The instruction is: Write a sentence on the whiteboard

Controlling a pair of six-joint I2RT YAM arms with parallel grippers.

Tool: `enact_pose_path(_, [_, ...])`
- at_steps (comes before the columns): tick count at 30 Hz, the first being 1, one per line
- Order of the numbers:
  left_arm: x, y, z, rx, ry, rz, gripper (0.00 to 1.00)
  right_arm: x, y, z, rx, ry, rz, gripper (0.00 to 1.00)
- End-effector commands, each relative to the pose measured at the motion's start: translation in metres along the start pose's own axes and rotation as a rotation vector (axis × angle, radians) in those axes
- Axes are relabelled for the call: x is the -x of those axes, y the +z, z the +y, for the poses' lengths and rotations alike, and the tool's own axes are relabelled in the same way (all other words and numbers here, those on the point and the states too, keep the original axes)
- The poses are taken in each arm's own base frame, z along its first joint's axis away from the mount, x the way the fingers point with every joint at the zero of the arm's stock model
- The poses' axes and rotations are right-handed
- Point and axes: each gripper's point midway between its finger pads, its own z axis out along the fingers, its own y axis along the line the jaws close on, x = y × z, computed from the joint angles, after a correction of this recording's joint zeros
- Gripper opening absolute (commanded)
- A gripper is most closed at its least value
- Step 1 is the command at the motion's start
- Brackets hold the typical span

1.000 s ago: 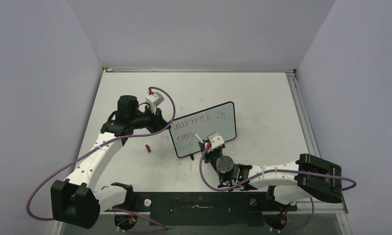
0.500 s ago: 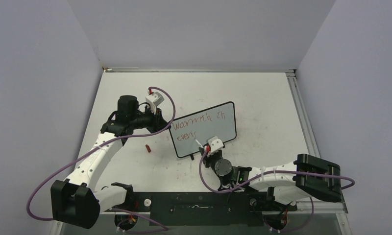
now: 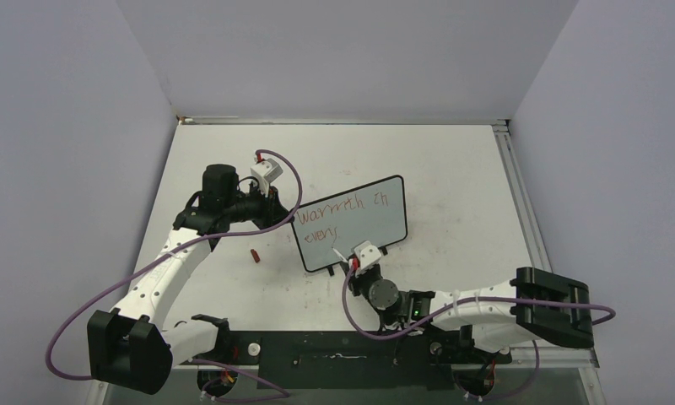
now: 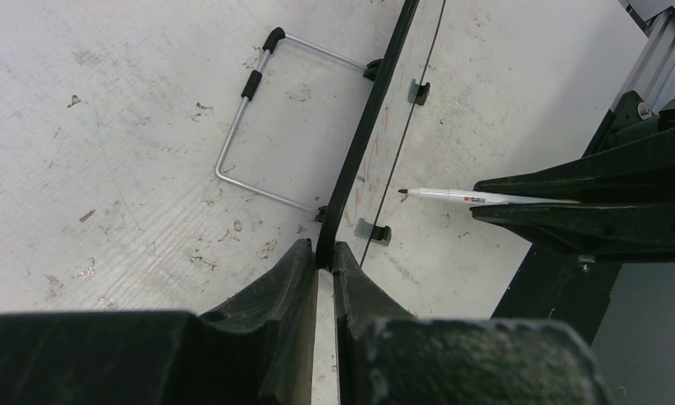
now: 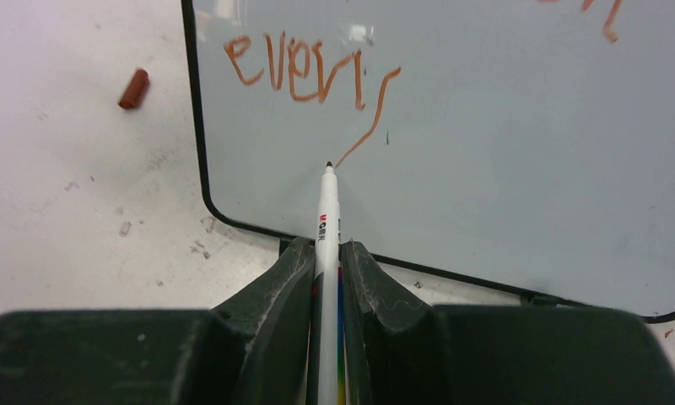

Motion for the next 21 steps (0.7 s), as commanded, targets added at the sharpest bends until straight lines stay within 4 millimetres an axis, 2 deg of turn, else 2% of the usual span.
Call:
enact_pose_path(1, [-0.012, -0.001, 0.006, 0.027, -0.014, 0.039, 0.0, 0.057, -0.01, -0.006, -0.021, 0.085, -0.138, 0.05])
enact_pose_path(4, [-0.012, -0.001, 0.006, 0.028, -0.014, 0.039, 0.0, 0.071, -0.012, -0.024, -0.074, 0.075, -0.167, 0.05])
enact_pose_path(8, [-0.012, -0.002, 0.006, 0.028, -0.013, 0.037, 0.0, 0.077, -0.006, -0.049, -0.13, 0.071, -0.179, 0.05])
enact_pose_path(12, [-0.012, -0.001, 0.006, 0.03, -0.014, 0.038, 0.0, 0.084, -0.002, -0.066, -0.156, 0.08, -0.204, 0.05])
enact_pose_path(21, [-0.012, -0.001, 0.006, 0.03, -0.013, 0.039, 0.0, 0.099, 0.005, -0.068, -0.143, 0.072, -0.246, 0.05])
